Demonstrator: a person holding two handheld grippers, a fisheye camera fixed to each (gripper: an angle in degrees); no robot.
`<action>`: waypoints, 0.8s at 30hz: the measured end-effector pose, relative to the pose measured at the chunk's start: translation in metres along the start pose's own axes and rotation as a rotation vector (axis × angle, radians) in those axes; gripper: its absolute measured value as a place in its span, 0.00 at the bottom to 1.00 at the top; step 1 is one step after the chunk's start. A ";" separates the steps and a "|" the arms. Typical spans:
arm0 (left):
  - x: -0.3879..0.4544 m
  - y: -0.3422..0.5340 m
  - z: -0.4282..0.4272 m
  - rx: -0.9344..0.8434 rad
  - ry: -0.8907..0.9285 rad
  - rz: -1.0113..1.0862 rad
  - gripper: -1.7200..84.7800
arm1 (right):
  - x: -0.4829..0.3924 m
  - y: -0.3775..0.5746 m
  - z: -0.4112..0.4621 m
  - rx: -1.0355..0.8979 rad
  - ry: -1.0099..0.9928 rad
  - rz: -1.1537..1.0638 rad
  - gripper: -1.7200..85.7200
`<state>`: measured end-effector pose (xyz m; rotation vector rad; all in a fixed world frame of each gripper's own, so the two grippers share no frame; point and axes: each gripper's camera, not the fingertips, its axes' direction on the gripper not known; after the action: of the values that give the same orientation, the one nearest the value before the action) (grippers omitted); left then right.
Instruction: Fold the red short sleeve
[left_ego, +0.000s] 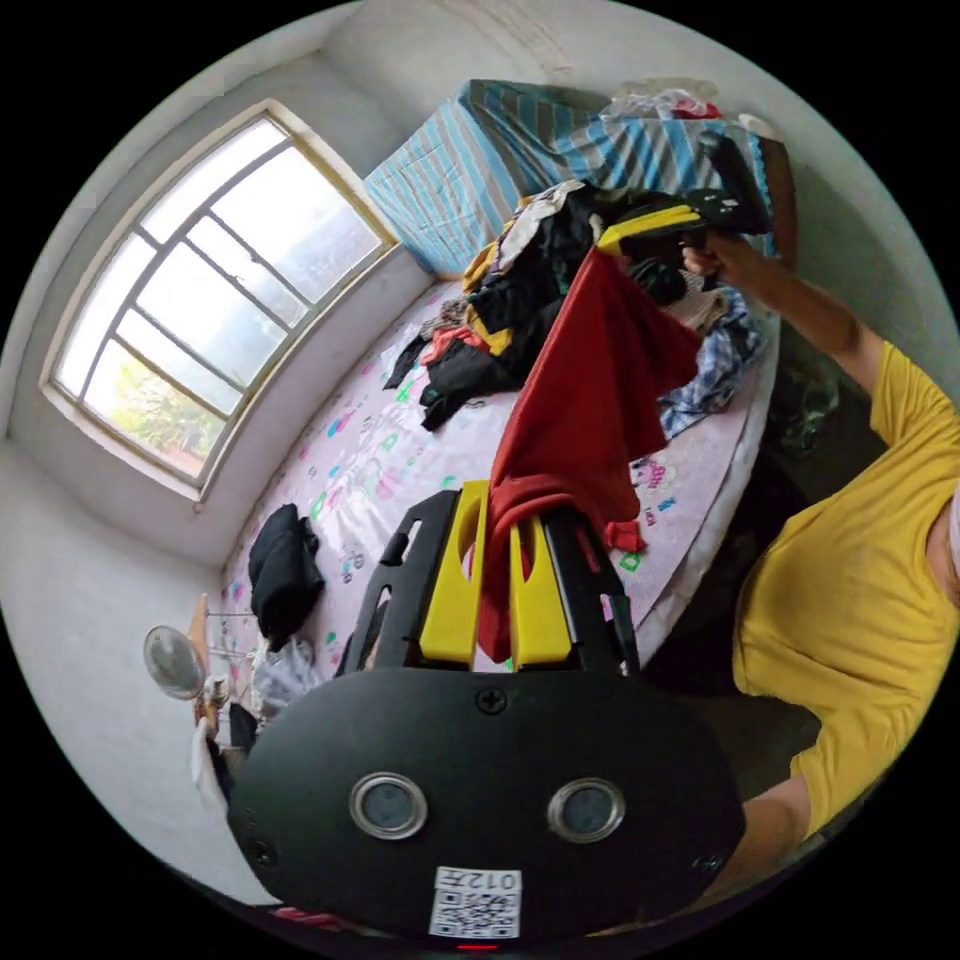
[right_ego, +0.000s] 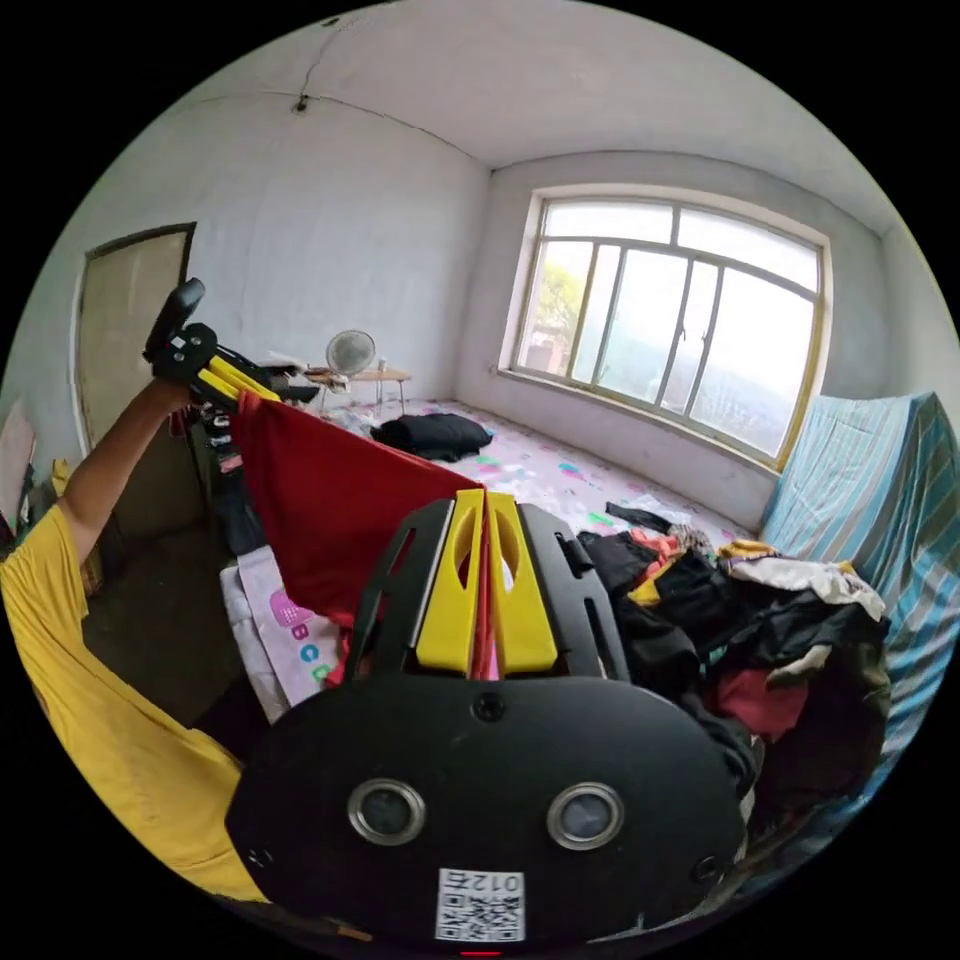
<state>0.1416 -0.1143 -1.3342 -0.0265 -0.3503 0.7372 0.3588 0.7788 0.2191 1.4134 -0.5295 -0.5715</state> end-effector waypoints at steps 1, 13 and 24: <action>0.001 -0.004 0.016 0.025 0.107 0.026 0.02 | 0.007 0.008 0.004 -0.028 0.005 0.012 0.02; 0.051 -0.132 0.230 -0.174 0.503 0.050 0.02 | 0.084 0.177 0.021 -0.025 0.110 0.325 0.04; 0.089 -0.228 0.314 -0.251 0.553 0.064 0.02 | -0.032 0.238 0.046 0.001 -0.065 0.305 0.11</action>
<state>0.2506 -0.2560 -0.9785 -0.4715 0.0897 0.7144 0.3176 0.7816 0.4603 1.2869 -0.7814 -0.3724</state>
